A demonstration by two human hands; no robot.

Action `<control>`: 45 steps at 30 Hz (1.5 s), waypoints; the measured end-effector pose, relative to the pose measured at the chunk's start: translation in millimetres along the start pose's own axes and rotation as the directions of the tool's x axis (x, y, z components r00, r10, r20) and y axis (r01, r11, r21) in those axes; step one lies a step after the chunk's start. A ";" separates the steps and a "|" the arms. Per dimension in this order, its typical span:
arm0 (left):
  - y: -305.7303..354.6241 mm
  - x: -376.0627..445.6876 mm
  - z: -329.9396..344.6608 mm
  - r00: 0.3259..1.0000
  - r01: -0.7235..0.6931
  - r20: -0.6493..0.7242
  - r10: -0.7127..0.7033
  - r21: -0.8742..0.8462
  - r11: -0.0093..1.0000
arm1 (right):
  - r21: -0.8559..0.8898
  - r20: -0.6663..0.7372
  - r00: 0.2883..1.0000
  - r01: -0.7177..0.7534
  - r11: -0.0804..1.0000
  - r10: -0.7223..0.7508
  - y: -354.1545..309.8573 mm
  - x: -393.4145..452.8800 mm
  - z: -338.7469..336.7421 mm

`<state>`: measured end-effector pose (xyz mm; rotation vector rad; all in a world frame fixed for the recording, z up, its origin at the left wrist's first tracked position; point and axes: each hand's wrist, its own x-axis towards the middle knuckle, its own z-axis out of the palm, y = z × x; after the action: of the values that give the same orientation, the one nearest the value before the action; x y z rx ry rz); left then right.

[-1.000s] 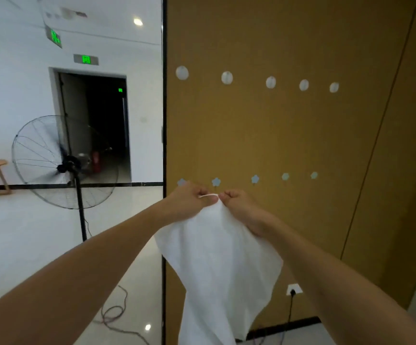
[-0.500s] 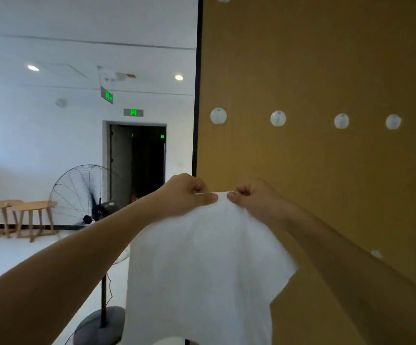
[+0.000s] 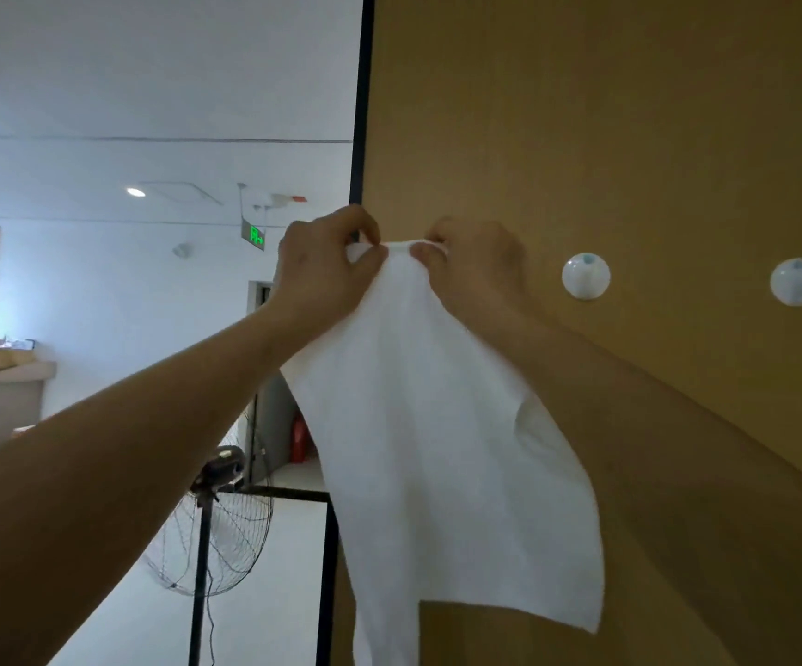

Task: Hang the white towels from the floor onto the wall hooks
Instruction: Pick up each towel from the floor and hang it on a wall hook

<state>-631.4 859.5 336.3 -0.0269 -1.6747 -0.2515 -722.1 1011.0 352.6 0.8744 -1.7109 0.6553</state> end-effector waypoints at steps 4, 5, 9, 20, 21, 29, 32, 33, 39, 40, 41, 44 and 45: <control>0.5 19.6 24.2 0.995 -0.101 0.011 0.101 0.181 0.978 | -0.037 -0.034 0.999 -0.002 0.999 0.001 12.0 16.2 15.9; -1.9 14.1 32.7 0.993 -0.118 0.031 0.114 0.230 0.966 | -0.032 -0.028 0.999 -0.030 0.999 0.029 14.6 10.4 23.0; -11.1 -27.6 59.5 0.993 -0.115 0.012 0.114 0.127 0.985 | 0.040 -0.116 0.990 0.081 0.996 -0.076 13.3 -21.8 49.5; -14.1 -26.5 63.9 0.931 0.359 0.162 -0.327 -0.562 0.745 | 0.322 -0.067 0.971 -0.196 0.926 0.228 -14.4 -40.0 50.2; -14.2 -27.4 62.4 0.932 0.358 0.170 -0.320 -0.559 0.748 | 0.267 -0.054 0.968 -0.221 0.938 0.244 -17.8 -37.1 49.6; -29.1 -109.2 51.6 0.960 0.206 0.276 -0.049 -0.576 0.791 | 0.098 -0.001 0.921 -0.387 0.917 0.389 -47.1 -79.4 60.6; -47.2 -140.9 48.5 0.925 -0.140 0.262 0.275 -0.438 0.888 | -0.028 -0.030 0.875 -0.485 0.874 0.484 -60.2 -110.1 66.3; -52.7 -146.3 48.2 0.900 -0.164 0.292 0.322 -0.459 0.873 | -0.053 -0.038 0.867 -0.499 0.865 0.497 -65.0 -117.3 67.5; -72.5 -176.1 15.4 0.925 0.129 0.354 0.139 -0.637 0.760 | -0.071 -0.093 0.786 -0.617 0.784 0.611 -92.3 -157.3 75.8; -75.6 -181.2 10.2 0.918 0.177 0.382 0.103 -0.629 0.757 | -0.059 -0.095 0.769 -0.638 0.768 0.632 -96.0 -165.5 76.2; -77.6 -185.7 4.7 0.914 0.196 0.397 0.087 -0.619 0.760 | -0.055 -0.086 0.752 -0.659 0.750 0.654 -99.5 -174.0 75.9; -79.3 -192.9 -9.3 0.895 0.180 0.432 0.116 -0.586 0.790 | -0.090 -0.001 0.706 -0.705 0.703 0.708 -109.7 -194.7 72.2; -79.0 -193.0 -13.8 0.886 0.178 0.446 0.122 -0.573 0.800 | -0.094 0.030 0.694 -0.715 0.693 0.720 -112.5 -199.4 68.9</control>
<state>-607.3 805.0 136.0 -0.5878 -2.0065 -0.8579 -633.9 938.7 142.5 0.1188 -2.1267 1.0761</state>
